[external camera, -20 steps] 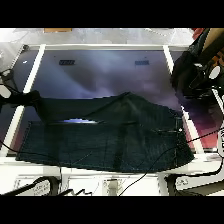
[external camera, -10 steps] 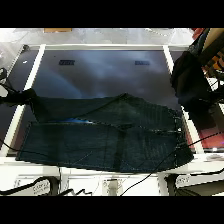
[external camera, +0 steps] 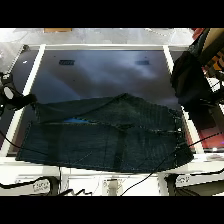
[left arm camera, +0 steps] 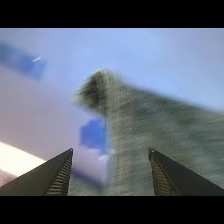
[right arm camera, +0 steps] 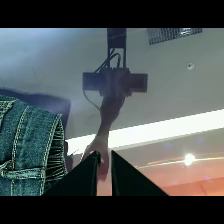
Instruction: Fold the clothes and pants, and hang the long-sleeved shirts on hangers.
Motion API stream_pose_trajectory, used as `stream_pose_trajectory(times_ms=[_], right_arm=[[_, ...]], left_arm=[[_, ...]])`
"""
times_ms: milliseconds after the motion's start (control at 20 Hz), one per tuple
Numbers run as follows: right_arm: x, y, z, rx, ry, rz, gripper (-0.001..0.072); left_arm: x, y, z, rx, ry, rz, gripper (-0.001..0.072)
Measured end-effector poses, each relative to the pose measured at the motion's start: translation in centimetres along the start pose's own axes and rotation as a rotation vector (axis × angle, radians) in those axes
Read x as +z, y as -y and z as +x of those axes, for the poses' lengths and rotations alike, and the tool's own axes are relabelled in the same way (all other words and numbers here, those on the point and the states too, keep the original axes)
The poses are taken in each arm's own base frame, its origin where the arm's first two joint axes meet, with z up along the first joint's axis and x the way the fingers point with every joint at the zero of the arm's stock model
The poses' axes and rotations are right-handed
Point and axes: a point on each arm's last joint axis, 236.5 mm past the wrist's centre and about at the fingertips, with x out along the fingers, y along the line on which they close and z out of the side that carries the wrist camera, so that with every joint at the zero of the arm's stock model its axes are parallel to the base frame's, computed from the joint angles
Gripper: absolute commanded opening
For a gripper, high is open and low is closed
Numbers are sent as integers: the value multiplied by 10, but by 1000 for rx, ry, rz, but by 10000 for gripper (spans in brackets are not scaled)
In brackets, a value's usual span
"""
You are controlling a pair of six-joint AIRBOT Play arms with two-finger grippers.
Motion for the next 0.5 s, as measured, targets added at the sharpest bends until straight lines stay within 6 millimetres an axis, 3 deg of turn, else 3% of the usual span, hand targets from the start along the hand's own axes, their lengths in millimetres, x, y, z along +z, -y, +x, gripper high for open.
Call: stream_pose_trajectory(times_ms=[100, 200, 500], right_arm=[[2, 1, 0, -2, 10, 0, 120], [5, 1, 0, -5, 20, 1, 120], [10, -1, 0, 3, 44, 4, 120]], left_arm=[[-21, -27, 1, 20, -86, -24, 506], [-44, -35, 2, -60, -171, -55, 511], [-72, -6, 8, -381, -233, -88, 564]])
